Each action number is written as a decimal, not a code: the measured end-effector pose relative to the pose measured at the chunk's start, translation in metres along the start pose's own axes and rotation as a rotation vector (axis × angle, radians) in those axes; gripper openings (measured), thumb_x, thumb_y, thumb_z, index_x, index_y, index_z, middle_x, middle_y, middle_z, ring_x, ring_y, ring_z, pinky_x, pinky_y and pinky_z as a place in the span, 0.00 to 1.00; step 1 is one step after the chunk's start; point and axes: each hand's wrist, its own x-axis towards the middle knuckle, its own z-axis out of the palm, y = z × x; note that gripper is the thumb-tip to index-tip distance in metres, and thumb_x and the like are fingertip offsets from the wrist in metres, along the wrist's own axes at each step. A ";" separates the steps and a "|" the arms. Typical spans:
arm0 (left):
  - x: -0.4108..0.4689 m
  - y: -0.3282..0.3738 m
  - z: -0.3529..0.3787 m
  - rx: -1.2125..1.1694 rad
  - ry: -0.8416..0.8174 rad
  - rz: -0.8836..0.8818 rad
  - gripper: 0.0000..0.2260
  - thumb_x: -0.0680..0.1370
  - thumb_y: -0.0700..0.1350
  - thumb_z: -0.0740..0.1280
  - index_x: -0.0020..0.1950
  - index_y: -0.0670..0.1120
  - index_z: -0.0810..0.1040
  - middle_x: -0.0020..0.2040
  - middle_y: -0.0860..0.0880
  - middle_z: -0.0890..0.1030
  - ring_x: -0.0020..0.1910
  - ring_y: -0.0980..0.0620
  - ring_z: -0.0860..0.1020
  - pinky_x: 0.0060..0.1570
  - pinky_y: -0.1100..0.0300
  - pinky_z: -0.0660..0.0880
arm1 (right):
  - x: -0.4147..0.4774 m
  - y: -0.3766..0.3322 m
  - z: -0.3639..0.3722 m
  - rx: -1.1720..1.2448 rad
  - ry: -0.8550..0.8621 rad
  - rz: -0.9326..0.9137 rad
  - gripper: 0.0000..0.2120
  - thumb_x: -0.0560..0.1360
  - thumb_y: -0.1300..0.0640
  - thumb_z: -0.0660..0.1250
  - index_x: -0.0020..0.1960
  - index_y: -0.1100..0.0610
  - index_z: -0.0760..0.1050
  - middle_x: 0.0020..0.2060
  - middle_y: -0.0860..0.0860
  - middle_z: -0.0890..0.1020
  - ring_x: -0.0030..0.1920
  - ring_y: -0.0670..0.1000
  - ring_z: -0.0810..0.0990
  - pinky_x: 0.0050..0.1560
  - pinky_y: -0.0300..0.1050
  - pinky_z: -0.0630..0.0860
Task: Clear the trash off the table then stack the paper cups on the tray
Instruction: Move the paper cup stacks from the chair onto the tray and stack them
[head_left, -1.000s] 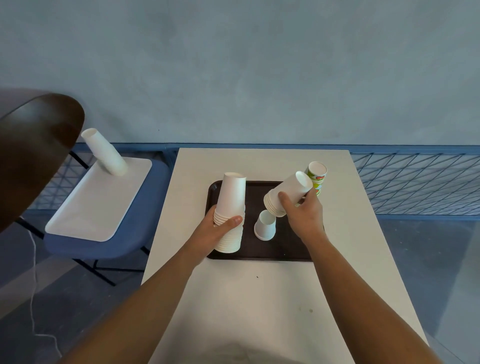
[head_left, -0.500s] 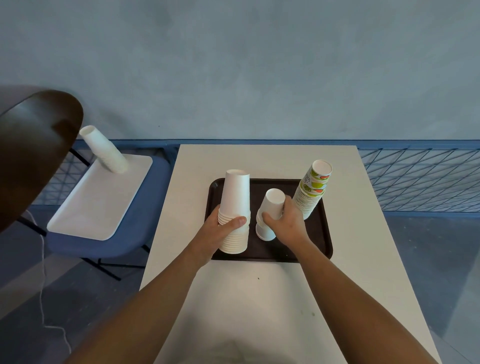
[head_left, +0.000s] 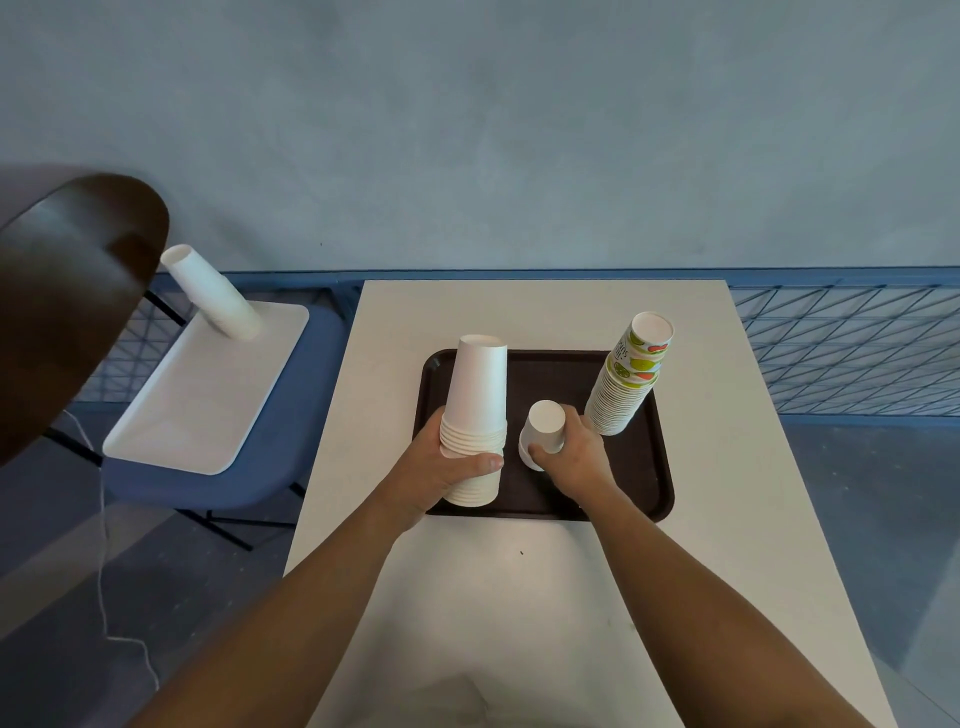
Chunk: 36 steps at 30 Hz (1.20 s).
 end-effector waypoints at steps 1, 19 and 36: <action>0.000 0.000 0.000 0.007 -0.002 0.001 0.38 0.64 0.51 0.83 0.71 0.52 0.73 0.61 0.48 0.83 0.61 0.47 0.81 0.58 0.53 0.80 | -0.001 0.000 0.000 -0.001 -0.001 0.008 0.34 0.71 0.51 0.77 0.73 0.51 0.67 0.64 0.53 0.75 0.64 0.56 0.75 0.65 0.54 0.75; -0.005 0.003 0.004 0.066 0.101 0.010 0.31 0.67 0.49 0.82 0.66 0.56 0.74 0.56 0.53 0.84 0.54 0.54 0.83 0.54 0.54 0.80 | -0.045 -0.084 -0.079 0.461 0.193 -0.131 0.12 0.76 0.63 0.64 0.57 0.52 0.79 0.51 0.48 0.82 0.51 0.43 0.80 0.52 0.40 0.76; -0.026 0.019 0.012 0.187 0.103 0.049 0.28 0.73 0.47 0.80 0.68 0.55 0.72 0.58 0.53 0.81 0.58 0.50 0.81 0.57 0.55 0.79 | -0.058 -0.126 -0.059 0.187 -0.090 -0.220 0.23 0.73 0.42 0.75 0.61 0.53 0.74 0.51 0.44 0.81 0.48 0.40 0.79 0.40 0.31 0.71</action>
